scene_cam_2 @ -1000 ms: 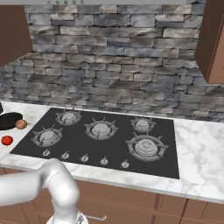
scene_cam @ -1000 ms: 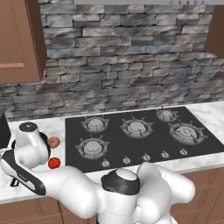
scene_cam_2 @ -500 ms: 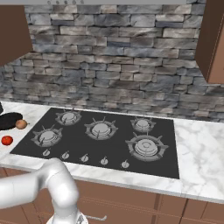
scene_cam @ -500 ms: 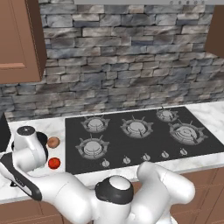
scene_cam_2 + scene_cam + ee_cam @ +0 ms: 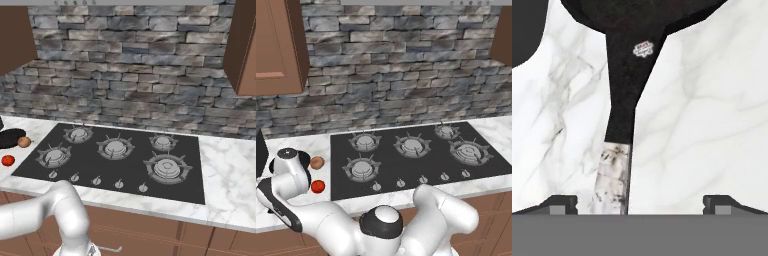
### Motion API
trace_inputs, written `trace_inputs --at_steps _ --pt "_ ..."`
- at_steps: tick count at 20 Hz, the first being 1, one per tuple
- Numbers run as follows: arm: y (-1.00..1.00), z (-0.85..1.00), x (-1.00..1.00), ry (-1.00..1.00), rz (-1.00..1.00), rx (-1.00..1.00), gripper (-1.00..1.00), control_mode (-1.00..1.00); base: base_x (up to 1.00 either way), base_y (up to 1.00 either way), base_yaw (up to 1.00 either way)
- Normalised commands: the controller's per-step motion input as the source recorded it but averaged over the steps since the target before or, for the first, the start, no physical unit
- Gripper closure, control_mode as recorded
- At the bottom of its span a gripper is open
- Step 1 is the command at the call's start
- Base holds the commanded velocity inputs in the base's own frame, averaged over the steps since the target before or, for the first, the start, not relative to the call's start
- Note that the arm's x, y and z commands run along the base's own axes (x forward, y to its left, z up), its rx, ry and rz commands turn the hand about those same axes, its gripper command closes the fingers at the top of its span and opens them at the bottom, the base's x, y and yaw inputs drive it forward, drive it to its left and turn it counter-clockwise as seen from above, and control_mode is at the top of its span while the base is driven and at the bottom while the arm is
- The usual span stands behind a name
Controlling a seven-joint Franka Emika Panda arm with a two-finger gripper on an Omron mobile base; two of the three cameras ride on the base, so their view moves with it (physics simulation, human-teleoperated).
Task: Place the pan on the front left burner on the stove. Then place the tomato and the onion in the pan and turn on the front left burner.
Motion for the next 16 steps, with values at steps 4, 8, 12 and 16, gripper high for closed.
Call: trace_inputs --at_steps 4,8,12,16 --pt "0.14 -0.18 0.21 0.00 0.01 0.00 -1.00 -1.00 0.00 0.00 0.00" --pt "0.18 -0.18 0.22 0.00 0.01 0.00 -1.00 -1.00 0.00 0.00 0.00" --pt "0.22 -0.18 0.21 0.00 0.00 0.00 -1.00 -1.00 0.00 0.00 0.00" --pt "0.09 -0.41 0.04 0.02 0.01 -0.06 -1.00 -1.00 0.00 0.00 0.00"
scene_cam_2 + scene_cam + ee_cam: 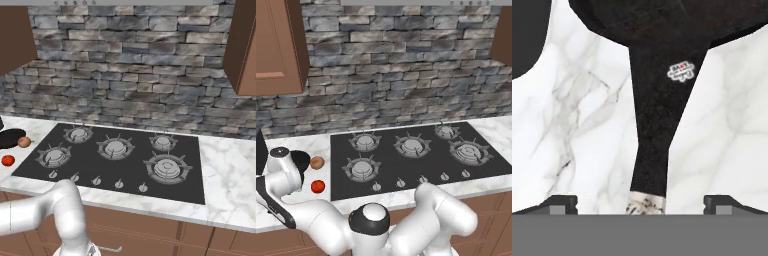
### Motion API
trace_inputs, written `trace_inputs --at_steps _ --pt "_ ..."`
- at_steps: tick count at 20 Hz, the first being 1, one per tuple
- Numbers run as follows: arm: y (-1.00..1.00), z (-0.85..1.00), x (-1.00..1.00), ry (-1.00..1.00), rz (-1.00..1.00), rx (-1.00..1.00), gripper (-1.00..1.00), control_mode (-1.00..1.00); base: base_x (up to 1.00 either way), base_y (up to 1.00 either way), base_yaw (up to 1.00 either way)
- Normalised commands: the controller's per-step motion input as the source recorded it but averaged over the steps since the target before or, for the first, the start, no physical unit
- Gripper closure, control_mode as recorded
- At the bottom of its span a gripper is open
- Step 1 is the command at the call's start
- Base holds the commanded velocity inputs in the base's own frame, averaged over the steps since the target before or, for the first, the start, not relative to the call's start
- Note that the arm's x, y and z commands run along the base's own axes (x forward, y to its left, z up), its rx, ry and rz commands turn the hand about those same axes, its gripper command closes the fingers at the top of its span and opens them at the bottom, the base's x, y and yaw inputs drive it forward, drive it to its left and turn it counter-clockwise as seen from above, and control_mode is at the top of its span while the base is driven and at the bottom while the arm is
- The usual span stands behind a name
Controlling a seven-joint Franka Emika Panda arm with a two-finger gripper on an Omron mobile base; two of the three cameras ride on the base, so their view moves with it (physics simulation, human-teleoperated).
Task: Place the pan on the front left burner on the stove. Then place the tomato and the onion in the pan and turn on the front left burner.
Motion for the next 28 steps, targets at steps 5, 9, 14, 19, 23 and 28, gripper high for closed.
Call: trace_inputs --at_steps 5,9,14,19,23,28 --pt "0.00 -0.59 0.00 0.02 0.00 -0.07 -1.00 -1.00 0.00 0.00 0.00" --pt "-0.02 -0.59 -0.01 0.02 0.02 -0.01 -1.00 -1.00 0.00 0.00 0.00" --pt "-0.50 -0.71 -0.36 0.02 0.00 0.00 -1.00 -1.00 0.00 0.00 0.00" --pt "-0.73 -0.79 -0.62 0.02 0.00 -0.02 -1.00 -1.00 0.00 0.00 0.00" --pt "-0.22 -0.78 -0.39 0.00 0.00 -0.05 -1.00 -1.00 0.00 0.00 0.00" --pt "-0.04 -0.85 -0.25 0.01 0.00 -0.10 1.00 -1.00 0.00 0.00 0.00"
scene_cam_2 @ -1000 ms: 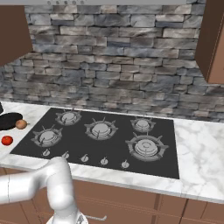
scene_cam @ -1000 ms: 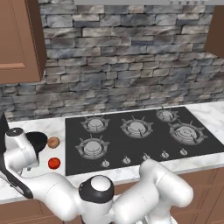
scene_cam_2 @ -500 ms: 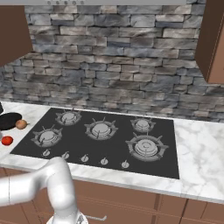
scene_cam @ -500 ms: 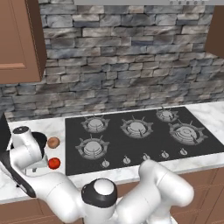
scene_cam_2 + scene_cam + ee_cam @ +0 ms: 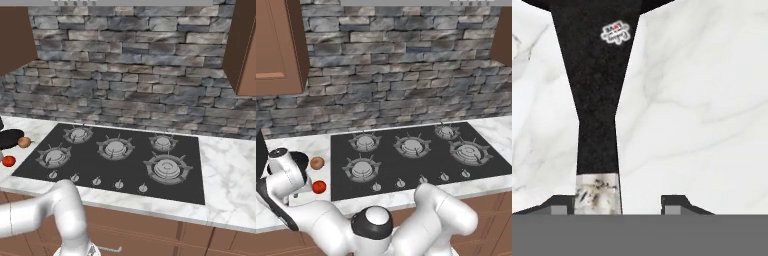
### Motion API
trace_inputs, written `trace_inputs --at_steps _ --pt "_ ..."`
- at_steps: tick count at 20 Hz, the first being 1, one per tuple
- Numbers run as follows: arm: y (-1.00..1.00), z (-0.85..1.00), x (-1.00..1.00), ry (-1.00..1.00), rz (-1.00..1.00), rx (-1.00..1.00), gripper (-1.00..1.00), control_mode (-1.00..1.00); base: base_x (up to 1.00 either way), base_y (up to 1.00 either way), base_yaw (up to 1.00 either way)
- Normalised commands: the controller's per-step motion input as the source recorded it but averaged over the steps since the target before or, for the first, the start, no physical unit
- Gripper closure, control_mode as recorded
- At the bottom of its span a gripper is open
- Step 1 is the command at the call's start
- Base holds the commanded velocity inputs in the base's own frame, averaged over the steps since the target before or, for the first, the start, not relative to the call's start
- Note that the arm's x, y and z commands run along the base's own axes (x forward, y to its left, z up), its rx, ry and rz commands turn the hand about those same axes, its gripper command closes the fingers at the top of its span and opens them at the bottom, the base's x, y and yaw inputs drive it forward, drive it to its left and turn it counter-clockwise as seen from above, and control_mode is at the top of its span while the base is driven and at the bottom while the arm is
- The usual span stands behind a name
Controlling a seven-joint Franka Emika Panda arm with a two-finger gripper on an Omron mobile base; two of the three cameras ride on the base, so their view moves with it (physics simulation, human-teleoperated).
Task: Place the pan on the front left burner on the stove. Then place the tomato and the onion in the pan and turn on the front left burner.
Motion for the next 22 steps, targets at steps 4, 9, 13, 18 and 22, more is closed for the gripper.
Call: trace_inputs --at_steps 4,9,13,18,22 --pt "-0.05 -0.86 -0.27 0.03 0.00 -0.12 1.00 -1.00 0.00 0.00 0.00" --pt "-0.42 -0.59 -0.44 0.00 0.00 0.00 1.00 -1.00 0.00 0.00 0.00" --pt "-0.64 -0.17 -0.43 -0.07 0.00 0.05 1.00 -1.00 0.00 0.00 0.00" --pt "-0.43 0.07 -0.32 -0.26 0.00 0.09 1.00 -1.00 0.00 0.00 0.00" --pt "0.00 0.25 0.00 -0.55 0.03 0.13 1.00 -1.00 0.00 0.00 0.00"
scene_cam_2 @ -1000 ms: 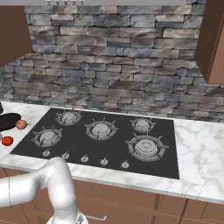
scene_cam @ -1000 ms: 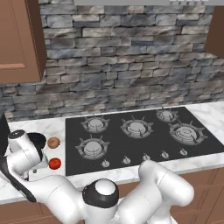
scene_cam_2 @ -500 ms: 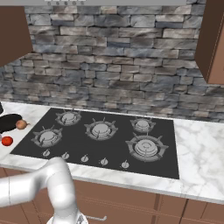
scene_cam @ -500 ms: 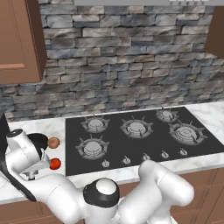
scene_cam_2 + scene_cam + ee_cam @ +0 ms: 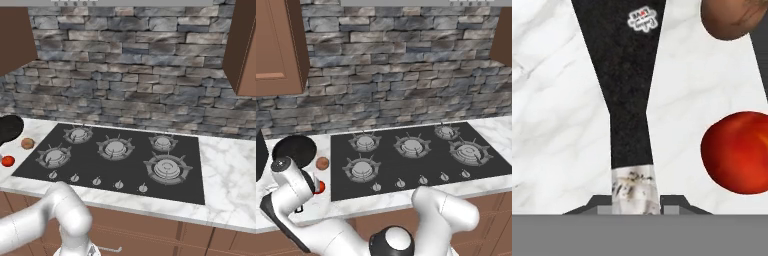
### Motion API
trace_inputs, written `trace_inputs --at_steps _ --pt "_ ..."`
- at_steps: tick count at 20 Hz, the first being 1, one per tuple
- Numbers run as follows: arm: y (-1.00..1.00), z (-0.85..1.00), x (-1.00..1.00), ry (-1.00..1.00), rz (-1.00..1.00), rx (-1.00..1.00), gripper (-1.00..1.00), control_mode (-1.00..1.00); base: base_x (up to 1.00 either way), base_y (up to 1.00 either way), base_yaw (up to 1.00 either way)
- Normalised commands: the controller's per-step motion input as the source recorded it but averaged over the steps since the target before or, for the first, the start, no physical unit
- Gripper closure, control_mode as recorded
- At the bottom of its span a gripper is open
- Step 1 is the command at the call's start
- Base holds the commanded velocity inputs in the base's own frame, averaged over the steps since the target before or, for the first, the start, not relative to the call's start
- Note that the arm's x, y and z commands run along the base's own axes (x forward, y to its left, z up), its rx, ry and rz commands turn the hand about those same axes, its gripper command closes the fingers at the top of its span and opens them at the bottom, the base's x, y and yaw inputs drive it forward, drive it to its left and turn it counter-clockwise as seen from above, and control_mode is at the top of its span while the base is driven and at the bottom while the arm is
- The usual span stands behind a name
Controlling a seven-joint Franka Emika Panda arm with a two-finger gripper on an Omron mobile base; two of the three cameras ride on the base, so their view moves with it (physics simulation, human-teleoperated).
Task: Place the pan on the front left burner on the stove. Then place the tomato and the onion in the pan and turn on the front left burner.
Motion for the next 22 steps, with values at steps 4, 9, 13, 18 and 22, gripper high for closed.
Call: trace_inputs --at_steps 4,9,13,18,22 --pt "0.00 0.41 0.00 -0.44 0.08 0.18 1.00 -1.00 0.00 0.00 0.00" --pt "-0.13 0.56 -0.24 -0.02 0.01 0.24 1.00 -1.00 0.00 0.00 0.00" --pt "-0.17 0.94 -0.35 0.21 0.00 0.31 1.00 -1.00 0.00 0.00 0.00" --pt "-0.20 1.00 -0.40 0.24 -0.01 0.15 1.00 -1.00 0.00 0.00 0.00" --pt "-0.27 0.71 -0.43 0.33 -0.07 0.01 1.00 -1.00 0.00 0.00 0.00"
